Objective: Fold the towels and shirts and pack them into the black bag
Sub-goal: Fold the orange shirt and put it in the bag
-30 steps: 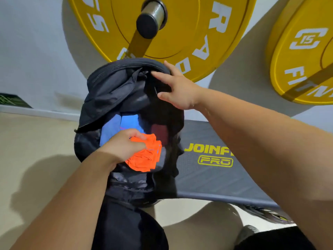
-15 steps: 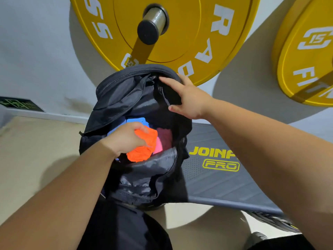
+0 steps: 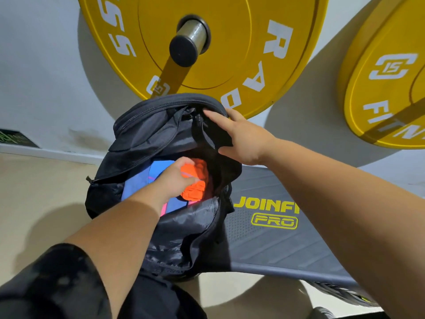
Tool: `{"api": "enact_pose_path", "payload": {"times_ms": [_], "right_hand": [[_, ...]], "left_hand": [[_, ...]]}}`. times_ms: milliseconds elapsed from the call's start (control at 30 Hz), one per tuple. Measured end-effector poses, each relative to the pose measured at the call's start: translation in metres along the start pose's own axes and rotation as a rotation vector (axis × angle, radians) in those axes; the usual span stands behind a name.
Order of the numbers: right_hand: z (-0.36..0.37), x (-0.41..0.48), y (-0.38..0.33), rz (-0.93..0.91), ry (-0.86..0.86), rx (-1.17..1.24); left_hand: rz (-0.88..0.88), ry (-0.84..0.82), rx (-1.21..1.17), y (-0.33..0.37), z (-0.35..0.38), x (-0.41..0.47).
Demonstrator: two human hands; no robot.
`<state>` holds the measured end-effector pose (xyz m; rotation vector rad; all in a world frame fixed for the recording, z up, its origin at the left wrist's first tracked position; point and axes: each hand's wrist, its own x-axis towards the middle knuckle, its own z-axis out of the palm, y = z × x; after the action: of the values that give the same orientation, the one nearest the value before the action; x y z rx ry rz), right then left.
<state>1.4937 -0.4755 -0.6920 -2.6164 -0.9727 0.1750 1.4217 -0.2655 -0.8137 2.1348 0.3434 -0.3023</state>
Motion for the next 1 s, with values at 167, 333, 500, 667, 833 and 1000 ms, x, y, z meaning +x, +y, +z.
{"api": "enact_pose_path", "payload": {"times_ms": [167,333,500,667,833,1000], "right_hand": [[0.016,-0.006,0.004,0.032,0.062,0.057],[0.038,-0.016,0.011,0.059,0.100,0.217],[0.045,-0.022,0.015,0.091,0.099,0.299],[0.053,-0.028,0.015,0.103,0.112,0.295],[0.058,-0.026,0.015,0.116,0.114,0.315],[0.057,-0.024,0.011,0.137,0.086,0.346]], "left_hand": [[0.128,0.078,0.868,0.013,-0.008,0.003],[0.435,0.051,1.323,0.006,-0.016,-0.005],[0.345,-0.202,1.265,-0.009,-0.021,-0.001],[0.226,-0.207,1.201,-0.018,-0.003,0.006],[0.141,-0.290,1.111,-0.022,0.010,0.012],[0.115,-0.349,1.086,-0.017,0.007,0.018]]}}
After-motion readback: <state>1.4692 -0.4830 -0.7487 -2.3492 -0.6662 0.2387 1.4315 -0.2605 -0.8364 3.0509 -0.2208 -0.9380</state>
